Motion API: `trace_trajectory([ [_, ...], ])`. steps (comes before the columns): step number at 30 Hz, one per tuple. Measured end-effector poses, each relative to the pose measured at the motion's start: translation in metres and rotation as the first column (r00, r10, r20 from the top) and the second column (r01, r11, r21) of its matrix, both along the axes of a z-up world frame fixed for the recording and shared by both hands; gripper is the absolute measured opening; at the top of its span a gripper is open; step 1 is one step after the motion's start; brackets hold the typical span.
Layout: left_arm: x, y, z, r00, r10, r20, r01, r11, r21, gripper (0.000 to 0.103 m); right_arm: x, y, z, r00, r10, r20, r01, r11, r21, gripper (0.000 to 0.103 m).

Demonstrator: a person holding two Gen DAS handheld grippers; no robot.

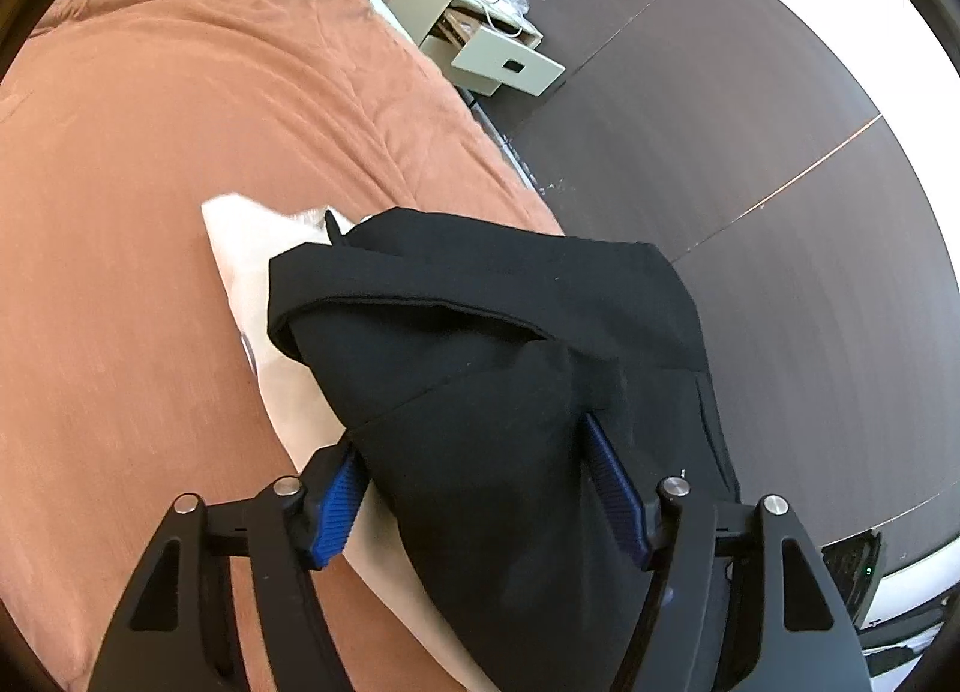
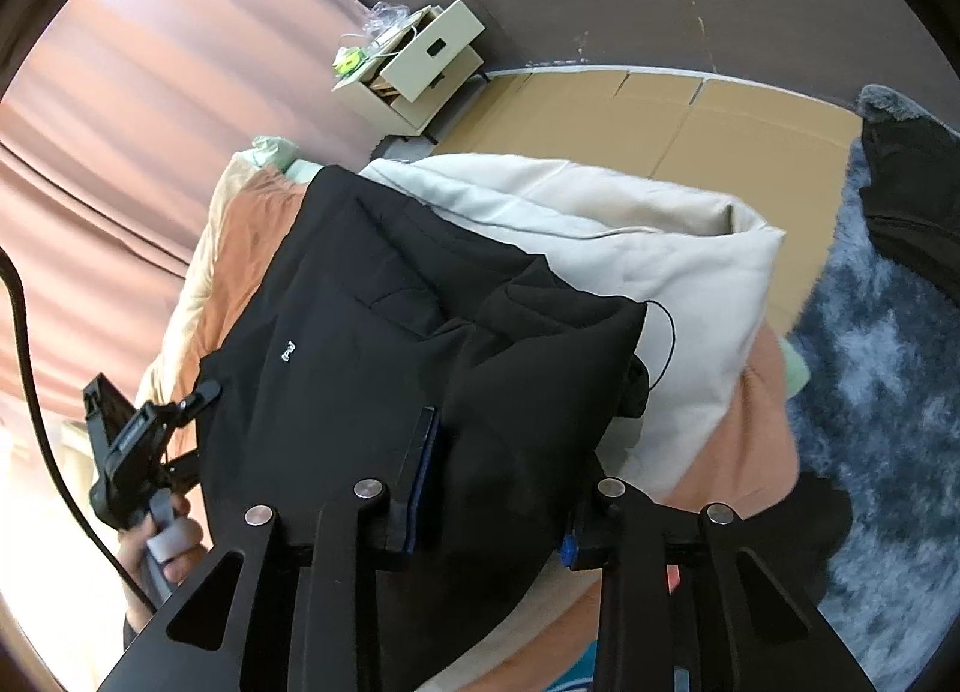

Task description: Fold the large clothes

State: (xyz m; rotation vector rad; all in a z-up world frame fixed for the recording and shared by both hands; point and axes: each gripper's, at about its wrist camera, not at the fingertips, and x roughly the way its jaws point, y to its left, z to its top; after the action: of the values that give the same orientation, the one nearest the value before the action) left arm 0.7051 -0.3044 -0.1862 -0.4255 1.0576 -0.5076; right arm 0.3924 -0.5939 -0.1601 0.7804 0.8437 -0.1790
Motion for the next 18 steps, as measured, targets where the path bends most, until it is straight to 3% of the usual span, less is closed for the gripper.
trace_trajectory([
  [4, -0.011, 0.008, 0.01, 0.999, -0.002, 0.046, -0.001, 0.998, 0.067, 0.066, 0.001, 0.0, 0.004, 1.0, -0.001, -0.017, -0.001, 0.993, -0.114, 0.034],
  [6, -0.018, 0.014, 0.017, 0.998, 0.002, 0.065, -0.007, 0.996, 0.087, 0.066, -0.007, -0.007, 0.003, 0.999, -0.045, -0.018, 0.042, 0.99, -0.133, 0.041],
  [8, -0.022, 0.02, 0.025, 0.997, 0.006, 0.074, -0.014, 0.995, 0.103, 0.066, -0.013, -0.012, 0.002, 0.996, -0.084, -0.034, 0.077, 0.981, -0.176, 0.057],
  [9, -0.024, 0.022, 0.03, 0.997, 0.005, 0.081, -0.014, 0.993, 0.114, 0.066, -0.016, -0.015, 0.002, 0.994, -0.098, -0.044, 0.088, 0.978, -0.187, 0.059],
  [15, -0.015, 0.029, 0.047, 0.993, 0.009, 0.118, -0.028, 0.987, 0.159, 0.066, -0.035, -0.008, 0.031, 0.986, -0.141, -0.086, 0.106, 0.941, -0.321, 0.057],
  [18, -0.014, 0.028, 0.052, 0.99, -0.017, 0.144, -0.01, 0.983, 0.181, 0.066, -0.046, -0.001, 0.053, 0.989, -0.131, -0.064, 0.102, 0.936, -0.337, 0.042],
])
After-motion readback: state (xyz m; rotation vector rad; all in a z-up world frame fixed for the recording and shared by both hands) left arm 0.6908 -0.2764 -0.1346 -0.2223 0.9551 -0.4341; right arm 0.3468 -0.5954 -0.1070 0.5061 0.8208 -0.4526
